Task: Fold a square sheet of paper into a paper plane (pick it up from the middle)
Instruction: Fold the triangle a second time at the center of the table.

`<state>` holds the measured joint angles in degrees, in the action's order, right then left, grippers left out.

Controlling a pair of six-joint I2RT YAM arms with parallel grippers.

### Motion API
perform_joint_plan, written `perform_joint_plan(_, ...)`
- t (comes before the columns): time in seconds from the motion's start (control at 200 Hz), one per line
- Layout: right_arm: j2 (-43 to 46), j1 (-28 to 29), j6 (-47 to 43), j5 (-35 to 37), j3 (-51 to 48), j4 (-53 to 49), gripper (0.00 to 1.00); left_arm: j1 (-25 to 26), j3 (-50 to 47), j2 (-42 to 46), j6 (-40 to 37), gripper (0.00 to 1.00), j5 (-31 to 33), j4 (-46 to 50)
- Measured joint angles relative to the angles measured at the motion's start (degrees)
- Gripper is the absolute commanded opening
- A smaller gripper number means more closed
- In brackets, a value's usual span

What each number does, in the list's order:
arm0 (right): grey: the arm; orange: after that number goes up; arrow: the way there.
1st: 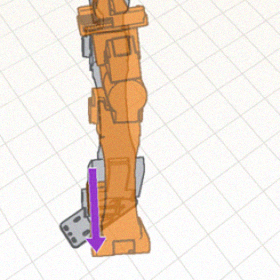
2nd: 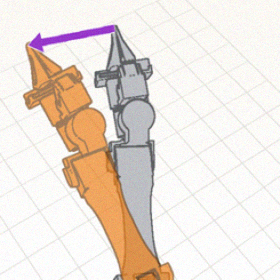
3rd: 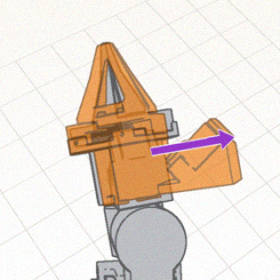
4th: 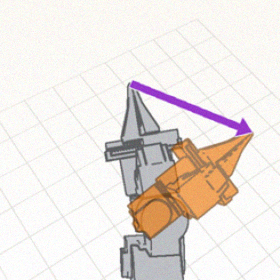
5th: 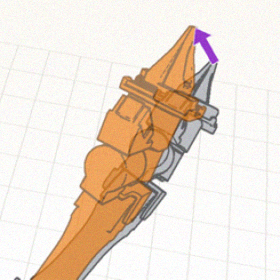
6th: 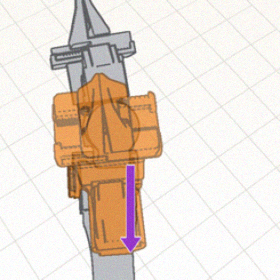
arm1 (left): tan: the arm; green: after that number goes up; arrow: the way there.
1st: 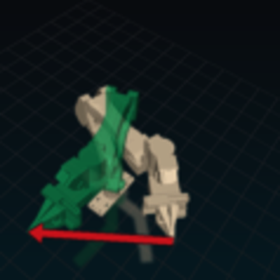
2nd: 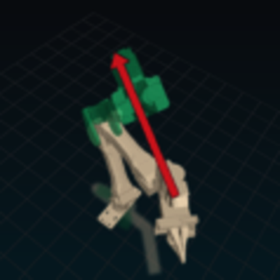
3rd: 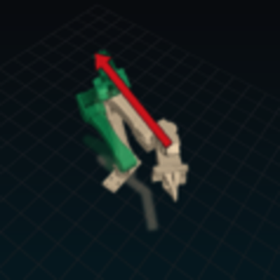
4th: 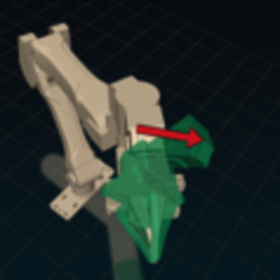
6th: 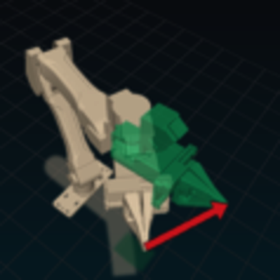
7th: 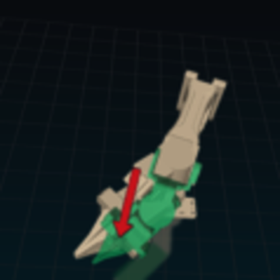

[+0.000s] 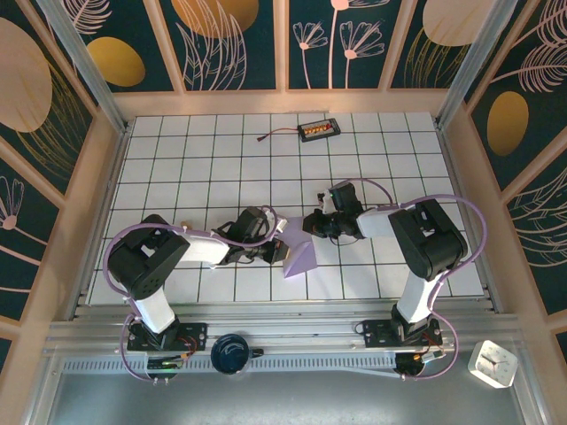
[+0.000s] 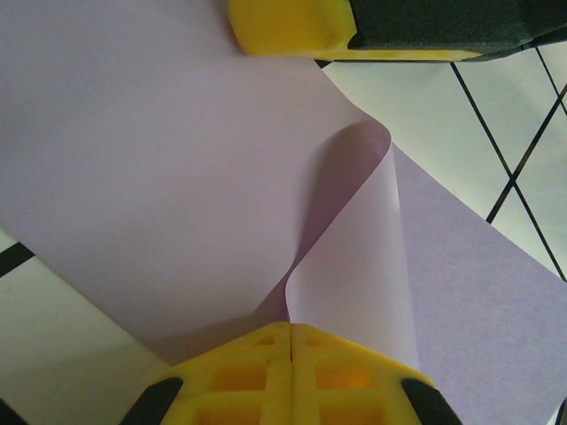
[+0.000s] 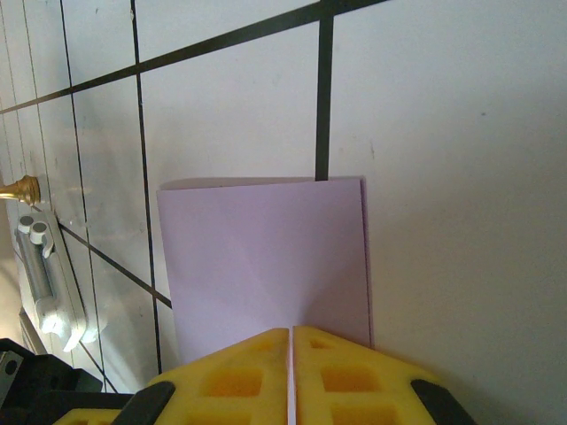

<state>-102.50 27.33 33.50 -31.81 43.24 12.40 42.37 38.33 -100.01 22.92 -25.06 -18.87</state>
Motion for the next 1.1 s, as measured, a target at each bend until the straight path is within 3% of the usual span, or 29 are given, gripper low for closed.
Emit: perform_joint_plan(1.101,-0.04,0.02,0.00,-0.02,0.00,0.00,0.10,-0.02,-0.02,0.35,-0.37,0.00,0.31,1.11)
